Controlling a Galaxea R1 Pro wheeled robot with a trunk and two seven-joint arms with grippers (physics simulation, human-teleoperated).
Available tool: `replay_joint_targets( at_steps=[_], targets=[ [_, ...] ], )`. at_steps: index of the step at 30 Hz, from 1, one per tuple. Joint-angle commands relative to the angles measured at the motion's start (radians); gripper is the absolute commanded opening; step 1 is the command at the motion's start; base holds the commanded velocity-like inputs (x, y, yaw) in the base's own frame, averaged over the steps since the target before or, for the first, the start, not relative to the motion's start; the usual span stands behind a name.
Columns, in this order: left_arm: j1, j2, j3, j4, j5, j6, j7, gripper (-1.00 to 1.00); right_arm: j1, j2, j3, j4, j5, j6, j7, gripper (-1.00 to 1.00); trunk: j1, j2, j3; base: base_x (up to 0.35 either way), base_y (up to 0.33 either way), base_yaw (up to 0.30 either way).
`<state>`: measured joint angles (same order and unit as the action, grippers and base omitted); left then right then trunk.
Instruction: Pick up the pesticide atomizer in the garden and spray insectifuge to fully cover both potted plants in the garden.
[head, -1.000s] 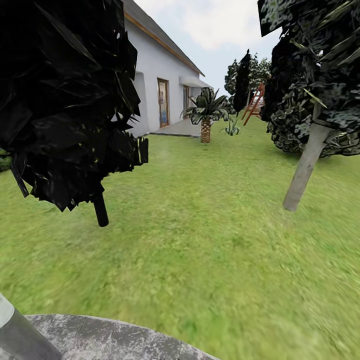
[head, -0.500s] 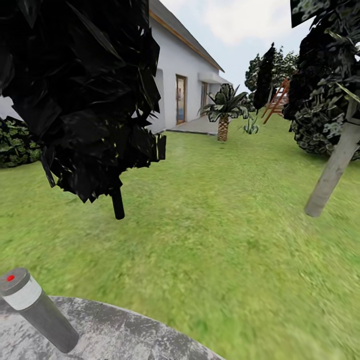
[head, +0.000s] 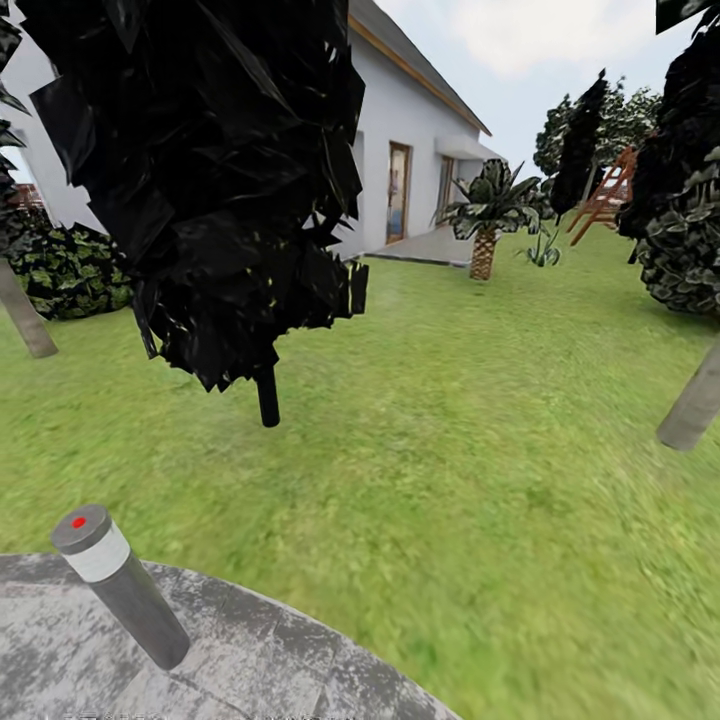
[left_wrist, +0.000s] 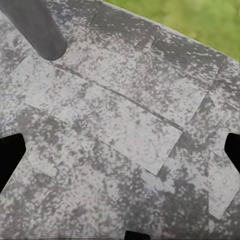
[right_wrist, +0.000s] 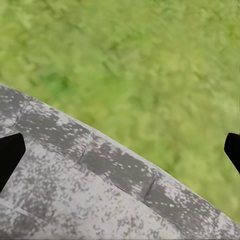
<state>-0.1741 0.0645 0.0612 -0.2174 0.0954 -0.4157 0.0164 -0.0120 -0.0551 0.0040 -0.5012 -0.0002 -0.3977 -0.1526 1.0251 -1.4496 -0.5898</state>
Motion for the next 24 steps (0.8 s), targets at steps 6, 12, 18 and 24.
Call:
replay_joint_targets(
  at_steps=[6,12,18,24],
  targets=[
    [-0.001,0.000,-0.001,0.001,0.009,-0.003,-0.001,1.00,0.000,0.000,0.001,0.001,0.000,-0.003,-0.003,1.00,0.000,0.000,-0.007,0.000,0.000,0.225],
    [-0.001,0.000,-0.001,0.001,0.009,-0.003,-0.002,1.00,0.000,0.000,0.001,0.001,0.000,-0.003,-0.003,1.00,0.000,0.000,-0.014,0.000,0.000,0.225],
    [-0.001,0.000,-0.001,0.001,0.009,-0.003,-0.001,1.00,0.000,0.000,0.001,0.001,0.000,-0.003,-0.003,1.00,0.000,0.000,-0.020,0.000,0.000,0.225],
    [-0.001,0.000,-0.001,0.001,0.009,-0.003,-0.002,1.00,0.000,0.000,0.002,0.001,0.000,-0.003,-0.003,1.00,0.000,0.000,-0.027,0.000,0.000,0.225]
  ],
)
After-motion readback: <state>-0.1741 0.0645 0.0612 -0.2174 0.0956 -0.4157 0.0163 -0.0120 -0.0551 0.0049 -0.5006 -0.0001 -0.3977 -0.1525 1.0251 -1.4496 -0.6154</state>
